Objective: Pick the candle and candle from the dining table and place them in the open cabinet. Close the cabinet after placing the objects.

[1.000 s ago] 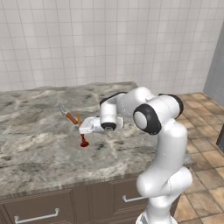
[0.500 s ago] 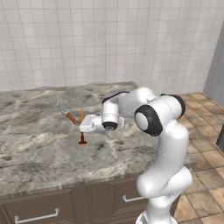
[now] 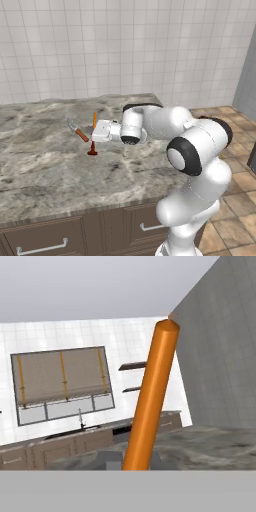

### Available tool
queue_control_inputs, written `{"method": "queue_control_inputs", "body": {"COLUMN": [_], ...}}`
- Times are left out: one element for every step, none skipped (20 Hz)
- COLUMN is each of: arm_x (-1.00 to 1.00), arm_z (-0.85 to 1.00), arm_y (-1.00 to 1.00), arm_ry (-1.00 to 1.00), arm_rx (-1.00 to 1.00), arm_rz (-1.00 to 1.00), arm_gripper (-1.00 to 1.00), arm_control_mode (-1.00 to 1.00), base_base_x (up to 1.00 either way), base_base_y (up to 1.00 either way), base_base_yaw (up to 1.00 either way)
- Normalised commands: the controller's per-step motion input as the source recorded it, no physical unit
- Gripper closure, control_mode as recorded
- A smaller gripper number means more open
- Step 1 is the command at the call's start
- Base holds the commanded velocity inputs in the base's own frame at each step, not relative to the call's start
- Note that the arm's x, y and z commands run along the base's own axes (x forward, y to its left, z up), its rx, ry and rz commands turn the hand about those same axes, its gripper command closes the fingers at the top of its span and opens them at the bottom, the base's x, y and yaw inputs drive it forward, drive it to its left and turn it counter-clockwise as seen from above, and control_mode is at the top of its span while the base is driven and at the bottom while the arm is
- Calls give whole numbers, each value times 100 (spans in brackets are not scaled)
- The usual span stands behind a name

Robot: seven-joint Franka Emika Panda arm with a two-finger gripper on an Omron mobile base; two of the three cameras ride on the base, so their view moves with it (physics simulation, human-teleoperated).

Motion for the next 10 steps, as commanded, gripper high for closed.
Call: {"method": "queue_control_inputs", "body": {"arm_x": [-53, -51, -53, -59, -64, -68, -48, -61, -71, -84], "arm_z": [100, 100, 100, 100, 100, 100, 100, 100, 100, 98], "arm_y": [1, 0, 0, 0, 0, 0, 0, 0, 0, -3], "arm_ry": [-1, -1, 0, 0, 0, 0, 0, 0, -2, -12], "arm_rx": [0, 0, 0, 0, 0, -4, -7, -9, -13, -16], "arm_rz": [-4, -5, -5, -5, -7, -10, -15, -18, -20, -24], "arm_gripper": [100, 100, 100, 100, 100, 100, 100, 100, 100, 100], "arm_control_mode": [-100, -100, -100, -100, -100, -100, -100, -100, -100, -100], "base_base_x": [0, 0, 0, 0, 0, 0, 0, 0, 0, 0], "base_base_y": [0, 0, 0, 0, 0, 0, 0, 0, 0, 0], "base_base_yaw": [0, 0, 0, 0, 0, 0, 0, 0, 0, 0]}}
